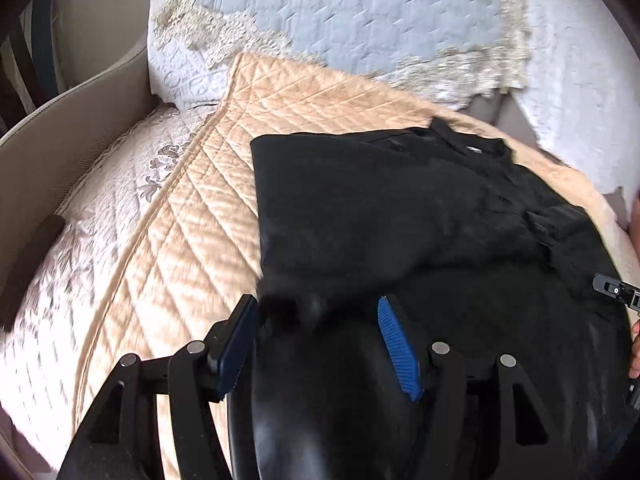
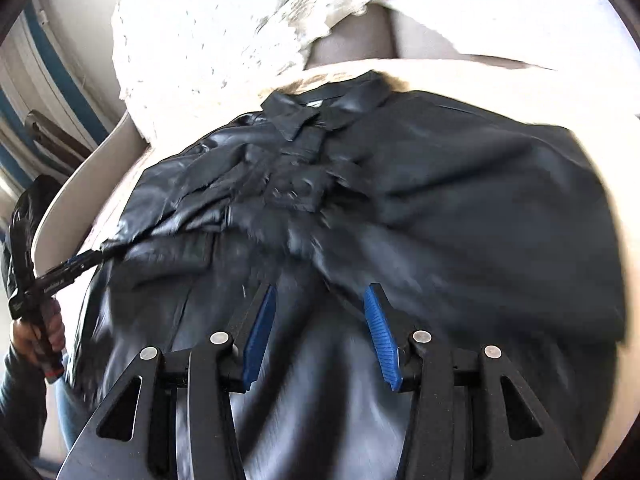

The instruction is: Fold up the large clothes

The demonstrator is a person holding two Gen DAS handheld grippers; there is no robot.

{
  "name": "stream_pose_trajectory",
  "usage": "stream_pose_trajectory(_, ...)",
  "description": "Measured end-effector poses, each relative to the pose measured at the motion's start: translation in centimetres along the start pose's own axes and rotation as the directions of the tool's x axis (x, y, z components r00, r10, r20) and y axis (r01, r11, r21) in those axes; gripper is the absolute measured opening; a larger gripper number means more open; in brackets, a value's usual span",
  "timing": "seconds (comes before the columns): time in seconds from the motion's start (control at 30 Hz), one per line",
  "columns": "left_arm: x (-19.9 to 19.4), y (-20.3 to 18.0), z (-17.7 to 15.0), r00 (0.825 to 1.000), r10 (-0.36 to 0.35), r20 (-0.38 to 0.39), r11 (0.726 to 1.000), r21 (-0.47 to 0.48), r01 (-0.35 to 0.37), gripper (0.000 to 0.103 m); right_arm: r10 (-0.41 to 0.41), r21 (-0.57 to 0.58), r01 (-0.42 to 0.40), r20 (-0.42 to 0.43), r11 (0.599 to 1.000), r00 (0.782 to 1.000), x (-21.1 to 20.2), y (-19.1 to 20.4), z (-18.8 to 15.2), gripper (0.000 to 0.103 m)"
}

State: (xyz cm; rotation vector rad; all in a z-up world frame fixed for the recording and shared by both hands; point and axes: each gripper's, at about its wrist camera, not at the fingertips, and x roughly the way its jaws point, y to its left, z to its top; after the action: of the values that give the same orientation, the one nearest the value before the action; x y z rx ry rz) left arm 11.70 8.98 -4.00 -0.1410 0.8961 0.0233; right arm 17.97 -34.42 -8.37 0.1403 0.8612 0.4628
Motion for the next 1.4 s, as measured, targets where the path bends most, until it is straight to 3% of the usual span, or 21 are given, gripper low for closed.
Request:
stream_pose_trajectory(0.13,-1.7,-0.9,-2.6,1.0,-0.016,-0.004,0.999,0.049,0.016,0.065,-0.115,0.092,0.113,0.008,0.989,0.993,-3.7,-3.7,-4.0,0.049)
stream_pose_trajectory(0.27,-0.2,-0.5,-5.1,0.998,0.01,-0.069,0.998,0.066,-0.005,0.065,-0.211,0.261,0.232,-0.104,0.937,0.972,-4.0,-8.8,-7.4,0.048)
stream_pose_trajectory(0.37,-1.0,-0.5,-4.9,0.997,0.05,-0.063,0.996,0.074,-0.046,0.065,-0.214,0.299,0.219,-0.048,0.929,0.976,-6.4,-8.8,-7.9,0.048)
stream_pose_trajectory(0.47,-3.0,0.1,-5.0,0.999,-0.002,-0.037,1.0,0.027,0.003,0.065,-0.208,0.319,0.194,0.011,0.928,0.978,-8.3,-8.5,-8.7,0.049)
stream_pose_trajectory(0.53,-3.5,0.0,-5.7,1.0,0.0,-0.017,0.999,0.035,0.0,0.067,-0.213,0.334,0.205,-0.013,0.92,0.977,-8.1,-9.1,-10.1,0.049)
stream_pose_trajectory(0.6,-2.6,0.2,-6.8,0.998,0.027,-0.056,0.998,0.055,-0.024,0.068,-0.216,0.344,0.224,-0.061,0.912,0.974,-7.0,-9.8,-11.1,0.049)
stream_pose_trajectory(0.63,-1.6,0.1,-7.2,0.995,0.056,-0.083,0.997,0.065,-0.05,0.07,-0.22,0.34,0.221,-0.044,0.914,0.975,-7.3,-9.6,-11.2,0.049)
stream_pose_trajectory(0.73,-2.8,-0.1,-7.5,0.995,0.081,-0.065,0.995,0.064,-0.077,0.07,-0.254,0.31,0.254,-0.039,0.916,0.966,-8.1,-8.5,-11.1,0.049)
stream_pose_trajectory(0.83,-4.5,0.3,-7.6,0.997,0.057,-0.055,0.998,0.019,-0.056,0.07,-0.215,0.287,0.206,-0.001,0.935,0.977,-8.8,-7.4,-11.7,0.049)
stream_pose_trajectory(0.93,-6.3,-0.1,-8.3,1.0,0.016,-0.016,1.0,0.014,-0.016,0.07,-0.185,0.272,0.187,-0.032,0.944,0.982,-8.1,-6.9,-12.8,0.049)
stream_pose_trajectory(1.0,-6.3,-0.6,-9.1,0.999,-0.025,-0.037,1.0,0.0,0.025,0.07,-0.195,0.246,0.198,-0.038,0.949,0.98,-8.1,-6.4,-13.5,0.049)
stream_pose_trajectory(1.17,-6.9,-3.8,-10.2,0.999,-0.053,-0.008,0.996,0.077,0.053,0.07,-0.123,0.191,0.118,0.017,0.975,0.992,-9.2,-3.6,-13.7,0.049)
stream_pose_trajectory(1.23,-6.7,-4.9,-10.4,0.998,-0.064,0.003,0.992,0.11,0.063,0.07,-0.107,0.135,0.106,0.003,0.985,0.994,-8.5,-2.5,-13.8,0.049)
stream_pose_trajectory(1.33,-4.4,-5.6,-10.9,0.999,-0.005,-0.046,0.991,0.135,0.012,0.07,-0.153,0.13,0.159,-0.053,0.979,0.987,-6.9,-3.2,-14.3,0.049)
stream_pose_trajectory(1.4,-3.8,-5.5,-11.3,0.999,0.01,-0.043,0.991,0.137,-0.004,0.07,-0.117,0.176,0.119,-0.022,0.977,0.993,-7.3,-4.1,-14.5,0.049)
